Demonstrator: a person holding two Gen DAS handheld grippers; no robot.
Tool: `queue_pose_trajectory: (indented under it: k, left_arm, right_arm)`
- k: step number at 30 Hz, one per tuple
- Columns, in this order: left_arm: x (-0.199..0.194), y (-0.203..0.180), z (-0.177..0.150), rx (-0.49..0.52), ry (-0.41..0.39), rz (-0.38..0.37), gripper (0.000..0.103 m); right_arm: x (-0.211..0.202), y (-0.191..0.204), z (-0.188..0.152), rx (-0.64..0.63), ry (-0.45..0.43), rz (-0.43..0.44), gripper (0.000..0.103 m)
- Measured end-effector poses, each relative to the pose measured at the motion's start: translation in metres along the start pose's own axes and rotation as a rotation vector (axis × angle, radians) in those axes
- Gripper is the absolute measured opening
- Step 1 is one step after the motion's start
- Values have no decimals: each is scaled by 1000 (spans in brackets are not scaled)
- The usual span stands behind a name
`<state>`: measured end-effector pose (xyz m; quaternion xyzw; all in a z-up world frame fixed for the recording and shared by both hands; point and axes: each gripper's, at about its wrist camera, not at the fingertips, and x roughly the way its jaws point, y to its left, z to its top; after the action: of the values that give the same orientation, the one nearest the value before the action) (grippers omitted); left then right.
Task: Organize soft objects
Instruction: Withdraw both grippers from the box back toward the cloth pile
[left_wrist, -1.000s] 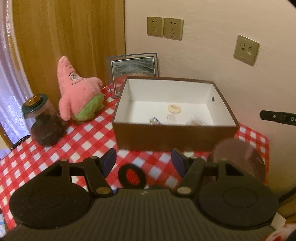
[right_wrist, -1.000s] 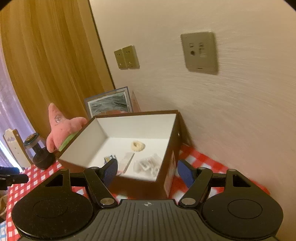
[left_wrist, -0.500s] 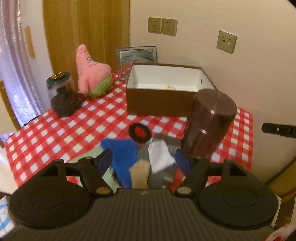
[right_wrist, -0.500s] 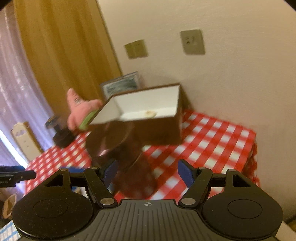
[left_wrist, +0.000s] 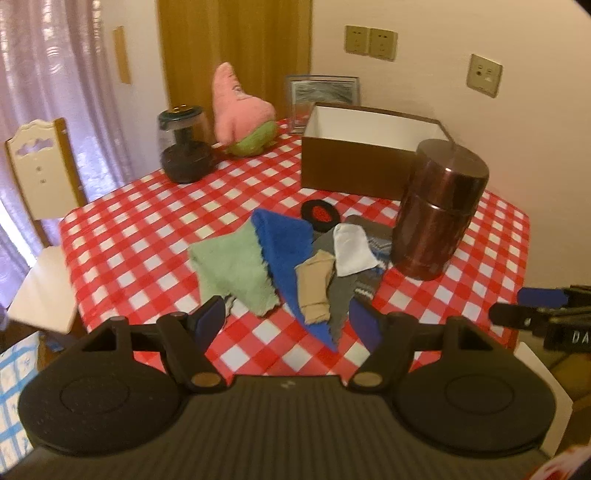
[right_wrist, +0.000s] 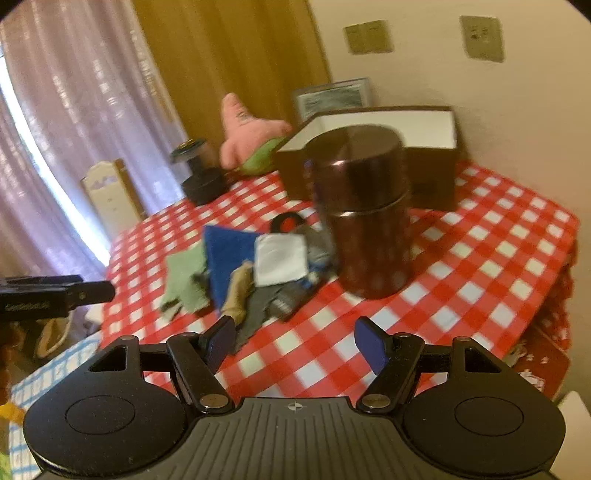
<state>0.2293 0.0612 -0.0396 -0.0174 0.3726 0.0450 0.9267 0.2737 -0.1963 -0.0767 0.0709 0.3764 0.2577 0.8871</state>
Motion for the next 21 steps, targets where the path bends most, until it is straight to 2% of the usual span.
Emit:
queue_pose_trajectory:
  k: [5, 11, 18, 21]
  left_arm:
    - [-3, -3, -17, -3, 3, 49, 70]
    - [9, 11, -18, 7, 19, 55, 70]
    - [62, 48, -6, 75, 37, 4, 70]
    - [92, 69, 0, 124, 60, -45, 70]
  right_arm:
    - [9, 10, -11, -67, 13, 49, 71]
    - [16, 18, -13, -56, 10, 57, 71]
    - [63, 45, -10, -10, 8, 13, 71]
    - [94, 62, -9, 14, 12, -34, 63]
